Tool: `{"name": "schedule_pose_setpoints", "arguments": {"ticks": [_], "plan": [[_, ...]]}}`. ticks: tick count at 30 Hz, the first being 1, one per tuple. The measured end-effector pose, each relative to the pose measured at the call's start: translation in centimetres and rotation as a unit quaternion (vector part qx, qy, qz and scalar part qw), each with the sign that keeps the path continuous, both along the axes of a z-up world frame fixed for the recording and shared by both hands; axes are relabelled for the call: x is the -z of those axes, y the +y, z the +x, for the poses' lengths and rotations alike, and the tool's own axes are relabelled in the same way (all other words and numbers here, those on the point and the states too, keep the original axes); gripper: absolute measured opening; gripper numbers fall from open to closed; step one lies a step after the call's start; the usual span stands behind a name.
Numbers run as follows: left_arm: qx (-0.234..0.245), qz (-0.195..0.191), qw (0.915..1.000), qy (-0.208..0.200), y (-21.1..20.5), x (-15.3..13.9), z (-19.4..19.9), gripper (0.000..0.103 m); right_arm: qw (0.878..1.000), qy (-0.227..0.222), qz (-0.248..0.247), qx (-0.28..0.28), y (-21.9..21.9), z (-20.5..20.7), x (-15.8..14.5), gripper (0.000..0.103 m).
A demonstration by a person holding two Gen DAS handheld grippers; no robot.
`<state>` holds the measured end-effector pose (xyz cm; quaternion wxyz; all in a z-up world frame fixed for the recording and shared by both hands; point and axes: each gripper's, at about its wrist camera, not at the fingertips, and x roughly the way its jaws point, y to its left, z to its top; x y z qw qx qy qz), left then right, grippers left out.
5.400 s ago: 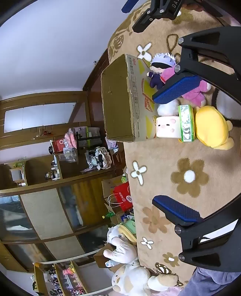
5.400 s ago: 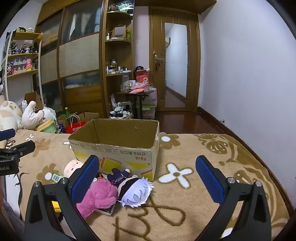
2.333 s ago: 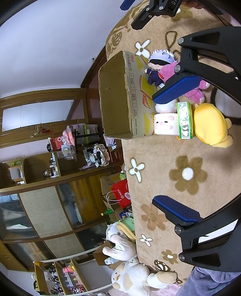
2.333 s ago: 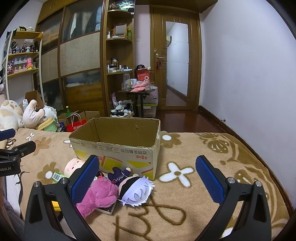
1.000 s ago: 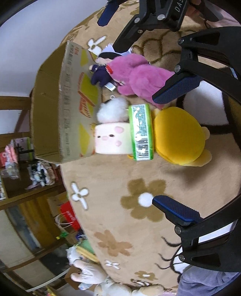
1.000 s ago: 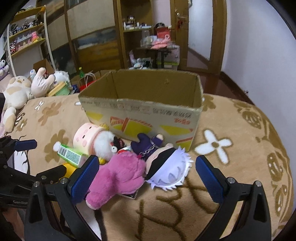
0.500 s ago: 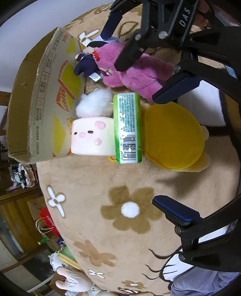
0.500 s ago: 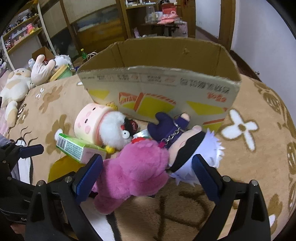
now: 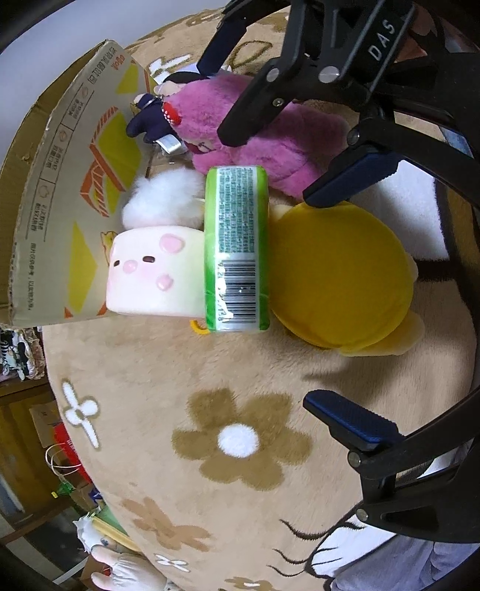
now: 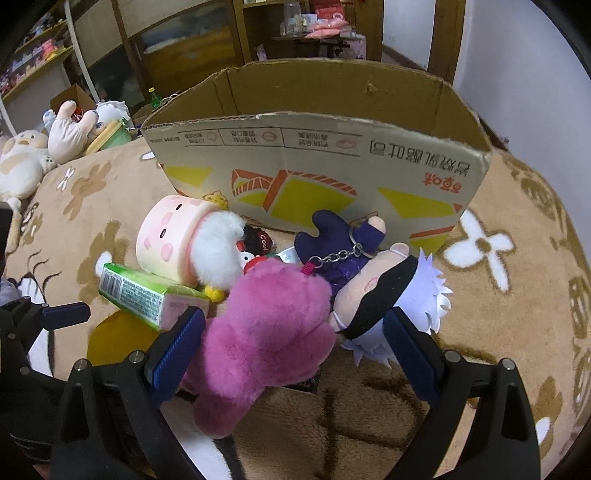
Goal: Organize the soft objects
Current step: 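Lower the right tool onto the pink bear while the left tool lowers onto the yellow pouch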
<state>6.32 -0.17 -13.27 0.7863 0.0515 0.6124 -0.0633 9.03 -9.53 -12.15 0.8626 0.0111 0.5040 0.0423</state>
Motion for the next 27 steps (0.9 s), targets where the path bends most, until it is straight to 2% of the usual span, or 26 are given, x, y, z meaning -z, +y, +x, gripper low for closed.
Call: {"name": "schedule_pose_setpoints", "arguments": {"ticks": [2,9,19,22,25,27], "plan": [[-0.001,-0.003,1.0,0.006,0.1,0.2,0.1,0.098,1.0,0.0,-0.009,0.005,0.2,-0.1,0.1,0.101],[-0.001,-0.017,0.9997,0.018,0.8,0.5,0.7,0.098,0.999,0.02,0.013,0.028,-0.5,0.0,0.5,0.101],[-0.002,-0.028,0.999,0.035,1.5,1.4,1.4,0.098,0.998,0.043,0.022,0.03,-1.3,-0.3,1.0,0.098],[-0.002,-0.03,0.9986,0.043,1.9,2.1,1.9,0.098,0.998,0.045,0.024,0.025,-1.3,-0.5,1.0,0.094],[0.001,-0.031,0.9984,0.048,1.9,2.6,1.7,0.097,0.998,0.047,0.031,0.016,-1.3,-0.7,0.8,0.085],[0.004,-0.036,0.9981,0.05,2.0,2.8,2.0,0.091,0.998,0.053,0.046,0.008,-1.3,-0.9,0.7,0.071]]}}
